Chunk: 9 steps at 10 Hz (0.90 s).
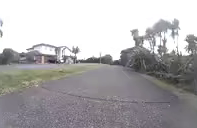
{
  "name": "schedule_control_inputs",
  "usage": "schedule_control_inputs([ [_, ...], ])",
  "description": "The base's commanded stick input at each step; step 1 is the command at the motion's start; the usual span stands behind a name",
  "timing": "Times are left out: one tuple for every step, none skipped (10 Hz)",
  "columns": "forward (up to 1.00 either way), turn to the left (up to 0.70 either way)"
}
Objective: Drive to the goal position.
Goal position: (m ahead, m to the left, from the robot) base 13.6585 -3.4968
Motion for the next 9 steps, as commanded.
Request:
schedule_control_inputs([
  [0.70, 0.00],
  [0.70, 0.00],
  [0.70, 0.00],
  [0.70, 0.00],
  [0.70, 0.00],
  [0.70, 0.00],
  [0.70, 0.00],
  [0.70, 0.00],
  [0.70, 0.00],
])
